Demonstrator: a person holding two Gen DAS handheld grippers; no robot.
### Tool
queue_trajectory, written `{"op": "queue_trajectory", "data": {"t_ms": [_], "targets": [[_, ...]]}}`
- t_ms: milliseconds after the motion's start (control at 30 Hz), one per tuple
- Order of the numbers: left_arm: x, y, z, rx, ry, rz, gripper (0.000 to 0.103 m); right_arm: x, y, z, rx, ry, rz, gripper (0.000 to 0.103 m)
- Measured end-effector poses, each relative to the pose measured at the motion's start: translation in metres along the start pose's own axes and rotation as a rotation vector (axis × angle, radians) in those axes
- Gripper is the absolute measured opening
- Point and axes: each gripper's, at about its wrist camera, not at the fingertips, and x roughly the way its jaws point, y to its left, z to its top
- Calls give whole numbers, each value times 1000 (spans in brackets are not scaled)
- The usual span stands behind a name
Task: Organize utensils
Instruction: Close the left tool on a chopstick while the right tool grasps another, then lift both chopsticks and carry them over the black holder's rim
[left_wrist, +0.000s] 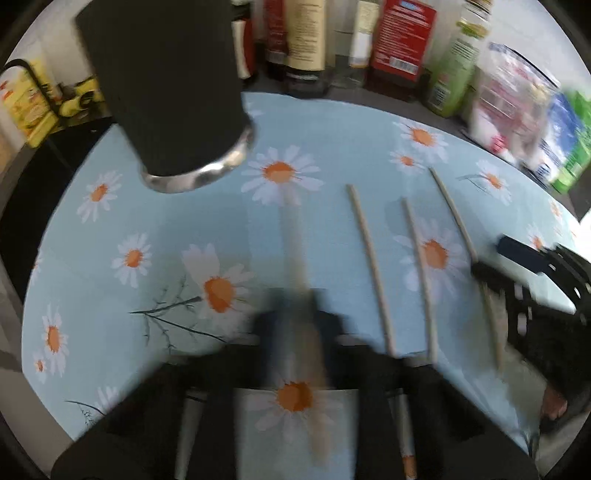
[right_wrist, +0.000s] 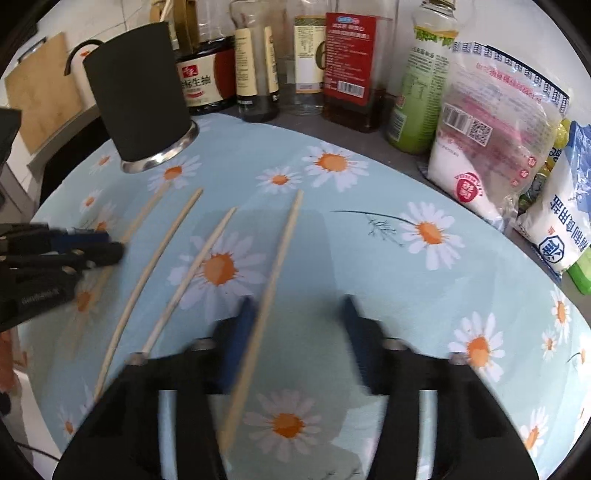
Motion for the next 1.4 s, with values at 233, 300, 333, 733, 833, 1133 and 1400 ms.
{"op": "queue_trajectory", "data": {"t_ms": [233, 300, 333, 733, 833, 1133, 1400], "targets": [[-1, -4, -2, 39, 17, 20, 5, -4, -33, 5, 105, 41, 99, 5], [-2, -5, -4, 41, 13, 22, 5, -8, -40, 5, 122, 32, 112, 5], [-2, -3, -4, 39, 13, 17, 5, -10, -43, 6, 121, 19, 97, 5], [-30, 45, -13, -38, -15, 77, 5, -28, -39, 26, 85, -55, 140, 5], [-36, 60, -14, -58, -22, 85, 5, -30, -31, 32, 85, -80, 152, 5], [-61, 111, -3, -120, -79, 105, 5, -43, 1, 59, 51, -143, 222, 5], [-80, 150, 14, -139, -159, 86, 5, -56, 23, 80, 75, -202, 227, 5]]}}
